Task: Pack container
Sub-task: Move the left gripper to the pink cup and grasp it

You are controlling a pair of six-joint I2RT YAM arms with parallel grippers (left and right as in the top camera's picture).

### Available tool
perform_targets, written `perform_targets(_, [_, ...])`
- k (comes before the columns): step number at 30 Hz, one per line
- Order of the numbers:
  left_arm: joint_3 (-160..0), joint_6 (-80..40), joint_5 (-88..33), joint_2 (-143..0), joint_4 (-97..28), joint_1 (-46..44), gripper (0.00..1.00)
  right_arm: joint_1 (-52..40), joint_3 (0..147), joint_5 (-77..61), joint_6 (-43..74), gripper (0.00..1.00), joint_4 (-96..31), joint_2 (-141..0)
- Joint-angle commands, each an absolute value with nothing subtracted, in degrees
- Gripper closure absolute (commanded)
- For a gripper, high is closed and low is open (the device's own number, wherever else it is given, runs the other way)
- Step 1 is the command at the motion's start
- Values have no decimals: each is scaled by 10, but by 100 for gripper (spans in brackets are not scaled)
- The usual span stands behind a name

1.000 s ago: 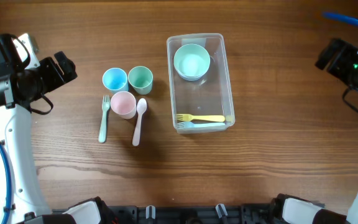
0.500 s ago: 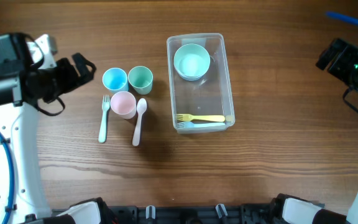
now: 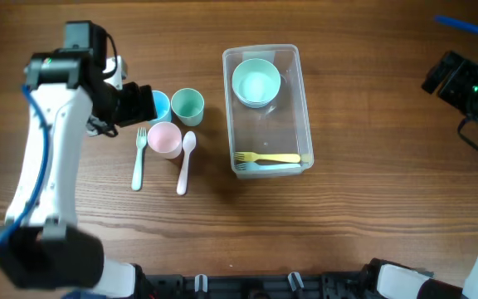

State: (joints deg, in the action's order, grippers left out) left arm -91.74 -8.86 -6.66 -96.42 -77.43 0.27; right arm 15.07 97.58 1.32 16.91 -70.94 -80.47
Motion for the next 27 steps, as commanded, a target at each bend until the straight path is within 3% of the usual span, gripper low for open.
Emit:
perform_targets(1, [-921,-83,-53,-1053,-776,1,22,151,970,10,180,0,-710,-808])
perform_targets(9, [-907,-62,-52,-1135,-752,1,33,151,970,11,180,0,-710,-808])
perform_targets(12, [-885,-62,-46,-1135,-730,1,33,151,970,11,180,1,-710,-808])
perform_targets(15, [-863,-62,-44,-1135,-702,0,50,151,970,11,180,0,-710,-808])
perform_targets(27, [-862,-62,-44,-1135,-698,-3,67,151,970,11,180,0,-710,-808])
